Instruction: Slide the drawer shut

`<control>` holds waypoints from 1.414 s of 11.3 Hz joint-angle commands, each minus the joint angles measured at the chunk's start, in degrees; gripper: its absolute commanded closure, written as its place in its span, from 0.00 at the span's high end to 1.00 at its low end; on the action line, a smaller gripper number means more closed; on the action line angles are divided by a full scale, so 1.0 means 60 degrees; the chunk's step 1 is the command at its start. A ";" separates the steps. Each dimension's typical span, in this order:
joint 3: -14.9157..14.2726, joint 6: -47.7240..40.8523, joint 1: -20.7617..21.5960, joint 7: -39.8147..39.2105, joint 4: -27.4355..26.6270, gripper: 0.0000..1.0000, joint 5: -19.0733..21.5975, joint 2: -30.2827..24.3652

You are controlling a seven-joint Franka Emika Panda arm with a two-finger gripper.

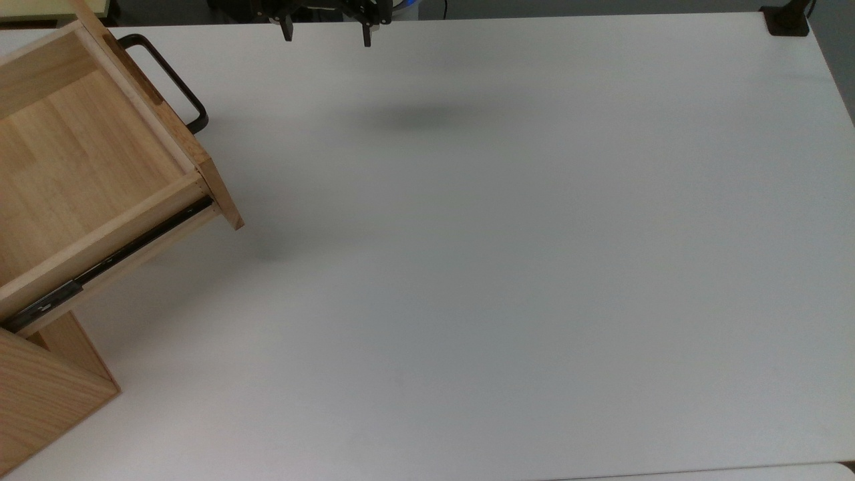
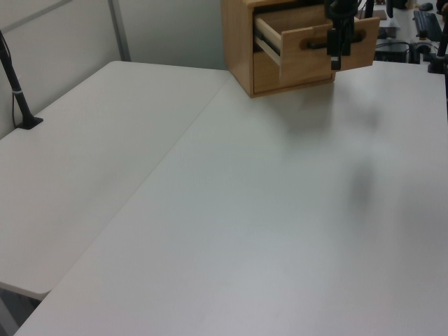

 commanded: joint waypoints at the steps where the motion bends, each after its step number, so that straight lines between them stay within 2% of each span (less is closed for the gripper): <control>1: -0.0051 -0.0308 -0.0442 -0.0251 0.0613 1.00 -0.0029 0.0102; 10: -0.0051 -0.0571 -0.0343 -0.0062 0.0587 0.98 0.0000 0.0131; 11: -0.0051 -0.0660 -0.0343 -0.0046 0.0587 0.89 0.0014 0.0117; 12: -0.0051 -0.0660 -0.0343 0.0128 0.0587 0.69 0.0072 0.0116; 13: -0.0066 -0.0631 -0.0343 0.0782 0.0587 0.45 0.0102 0.0116; 14: -0.0066 -0.0559 -0.0343 0.1630 0.0544 0.29 0.0175 0.0131; 15: -0.0080 -0.0543 -0.0343 0.2320 0.0514 0.24 0.0379 0.0131; 16: -0.0124 -0.0456 -0.0372 0.3081 0.0369 0.24 0.0453 0.0131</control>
